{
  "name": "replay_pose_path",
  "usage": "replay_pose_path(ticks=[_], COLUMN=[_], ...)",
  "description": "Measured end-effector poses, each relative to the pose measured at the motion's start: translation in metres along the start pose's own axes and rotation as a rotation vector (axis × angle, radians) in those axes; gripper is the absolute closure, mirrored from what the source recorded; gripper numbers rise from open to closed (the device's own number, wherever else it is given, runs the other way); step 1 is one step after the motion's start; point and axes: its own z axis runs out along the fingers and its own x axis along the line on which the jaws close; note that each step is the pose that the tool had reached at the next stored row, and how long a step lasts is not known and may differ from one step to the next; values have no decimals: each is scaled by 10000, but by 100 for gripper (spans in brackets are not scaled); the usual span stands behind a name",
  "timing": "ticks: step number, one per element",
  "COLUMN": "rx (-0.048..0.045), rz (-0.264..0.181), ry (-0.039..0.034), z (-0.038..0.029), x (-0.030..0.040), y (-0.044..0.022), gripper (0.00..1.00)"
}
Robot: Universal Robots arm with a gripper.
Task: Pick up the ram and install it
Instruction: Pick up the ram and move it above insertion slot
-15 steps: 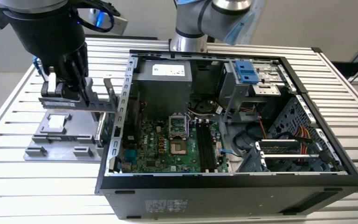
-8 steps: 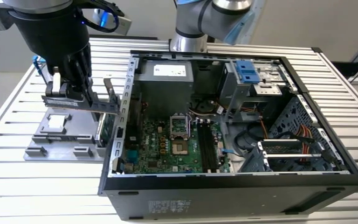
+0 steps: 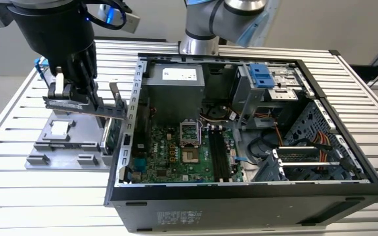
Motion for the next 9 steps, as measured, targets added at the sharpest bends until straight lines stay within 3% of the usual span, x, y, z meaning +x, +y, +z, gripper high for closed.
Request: replay_pose_path(ticks=[4, 9], rx=[-5, -5], rz=[4, 4], ry=[3, 3], z=[-34, -123], x=[-1, -3], y=[3, 3], gripper=[100, 100])
